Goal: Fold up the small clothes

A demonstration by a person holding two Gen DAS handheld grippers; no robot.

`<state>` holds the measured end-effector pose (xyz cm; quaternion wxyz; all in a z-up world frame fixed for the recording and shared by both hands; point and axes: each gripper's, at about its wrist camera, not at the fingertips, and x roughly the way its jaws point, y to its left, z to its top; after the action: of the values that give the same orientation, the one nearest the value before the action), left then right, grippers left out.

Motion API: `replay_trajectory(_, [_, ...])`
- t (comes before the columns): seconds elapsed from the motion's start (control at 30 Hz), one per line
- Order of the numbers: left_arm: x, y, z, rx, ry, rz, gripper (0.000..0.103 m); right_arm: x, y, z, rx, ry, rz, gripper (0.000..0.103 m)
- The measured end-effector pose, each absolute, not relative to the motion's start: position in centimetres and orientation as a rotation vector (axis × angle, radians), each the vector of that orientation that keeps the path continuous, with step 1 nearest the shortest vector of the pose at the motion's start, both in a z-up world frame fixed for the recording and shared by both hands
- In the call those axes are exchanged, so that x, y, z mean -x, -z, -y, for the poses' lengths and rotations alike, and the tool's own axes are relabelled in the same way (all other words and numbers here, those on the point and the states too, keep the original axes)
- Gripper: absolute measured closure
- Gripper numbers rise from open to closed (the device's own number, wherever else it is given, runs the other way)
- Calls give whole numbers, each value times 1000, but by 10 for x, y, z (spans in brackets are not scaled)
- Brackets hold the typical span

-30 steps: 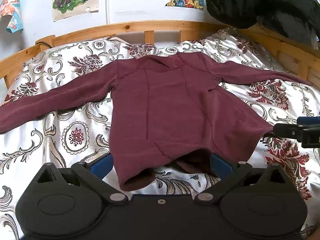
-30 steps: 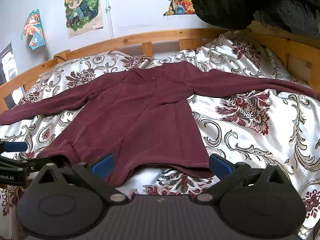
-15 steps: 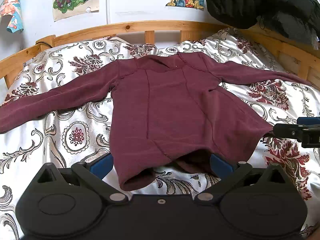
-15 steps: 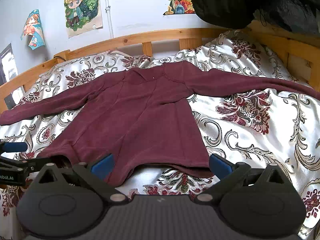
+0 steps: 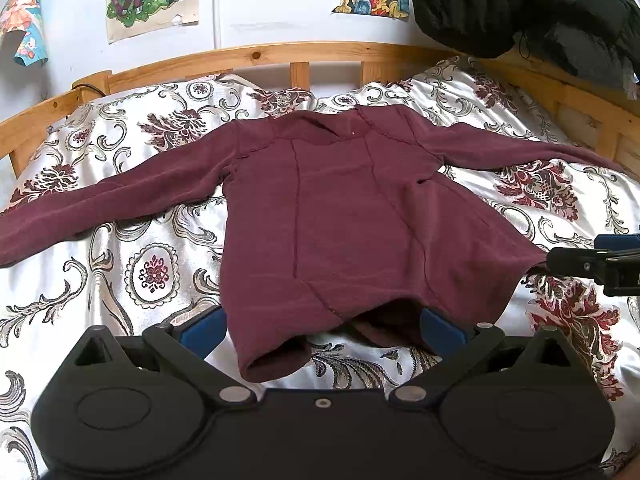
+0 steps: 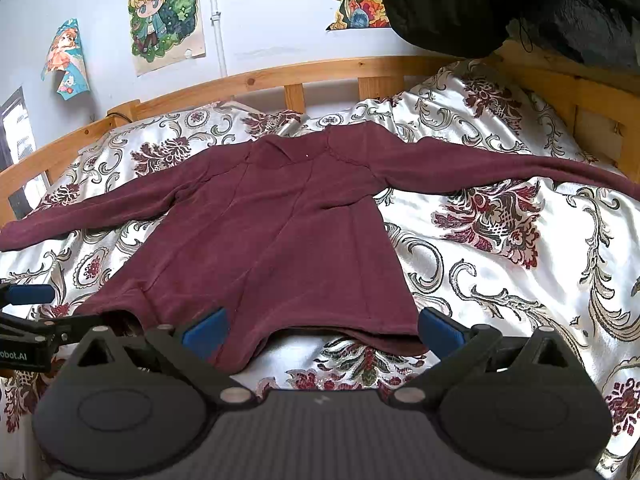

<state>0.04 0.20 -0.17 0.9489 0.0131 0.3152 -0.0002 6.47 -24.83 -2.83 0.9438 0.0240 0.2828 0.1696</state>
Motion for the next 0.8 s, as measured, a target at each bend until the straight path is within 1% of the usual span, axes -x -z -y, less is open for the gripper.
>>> replay_trajectory(0.3, [-1, 2, -6, -28, 0, -650, 1, -65, 33, 248, -51, -346, -575, 0])
replay_trajectory(0.8, [-13, -4, -4, -62, -35, -656, 1, -65, 25, 251, -66, -336, -576, 0])
